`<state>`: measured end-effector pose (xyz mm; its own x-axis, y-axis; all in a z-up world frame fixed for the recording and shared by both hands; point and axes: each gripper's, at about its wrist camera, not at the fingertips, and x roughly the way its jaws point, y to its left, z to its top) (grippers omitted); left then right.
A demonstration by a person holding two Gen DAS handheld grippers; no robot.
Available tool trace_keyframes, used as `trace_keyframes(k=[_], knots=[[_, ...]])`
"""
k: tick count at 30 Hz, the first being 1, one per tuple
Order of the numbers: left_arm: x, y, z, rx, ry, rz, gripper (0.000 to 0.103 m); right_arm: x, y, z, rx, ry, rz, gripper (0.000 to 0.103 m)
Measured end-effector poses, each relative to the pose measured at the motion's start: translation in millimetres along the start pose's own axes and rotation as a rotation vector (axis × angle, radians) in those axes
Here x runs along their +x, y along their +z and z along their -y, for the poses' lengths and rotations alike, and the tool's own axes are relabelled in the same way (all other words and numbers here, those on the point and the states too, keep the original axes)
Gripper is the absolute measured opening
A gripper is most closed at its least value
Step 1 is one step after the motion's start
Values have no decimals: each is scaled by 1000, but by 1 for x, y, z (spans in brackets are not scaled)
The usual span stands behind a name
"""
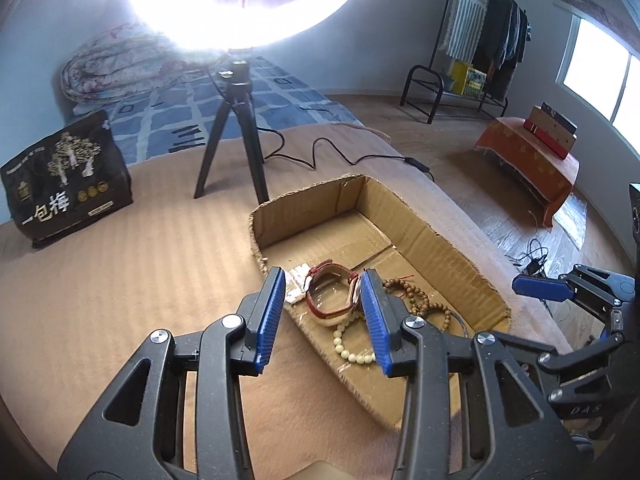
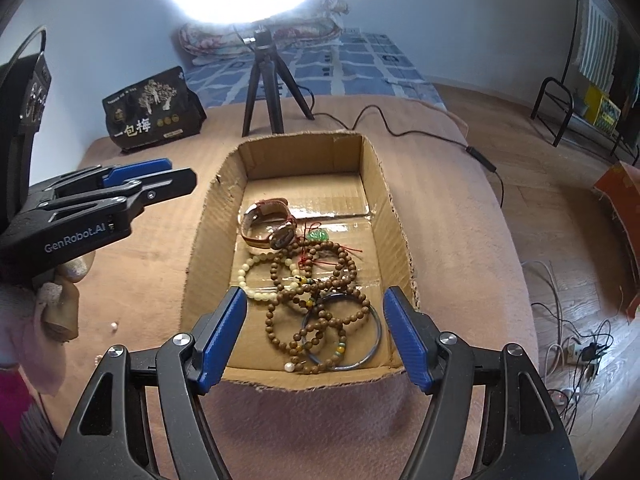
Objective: Organize jewelry
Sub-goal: 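Move the left gripper to the pearl earring while the right gripper approaches the pearl necklace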
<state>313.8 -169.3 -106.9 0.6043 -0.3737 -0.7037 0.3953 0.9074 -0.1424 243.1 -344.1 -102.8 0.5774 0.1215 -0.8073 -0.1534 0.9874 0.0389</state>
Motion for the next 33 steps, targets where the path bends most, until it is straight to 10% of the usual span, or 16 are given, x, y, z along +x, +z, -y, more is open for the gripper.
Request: trace_keyframes(k=[15,33], knots=[[-94,-53,-40,7,57,12,40,-49,-22,-41,-71,53,134,71],[-102,-138,-84,-36,40,-112,36,-16,-83,-129,-255,236,-51,74]])
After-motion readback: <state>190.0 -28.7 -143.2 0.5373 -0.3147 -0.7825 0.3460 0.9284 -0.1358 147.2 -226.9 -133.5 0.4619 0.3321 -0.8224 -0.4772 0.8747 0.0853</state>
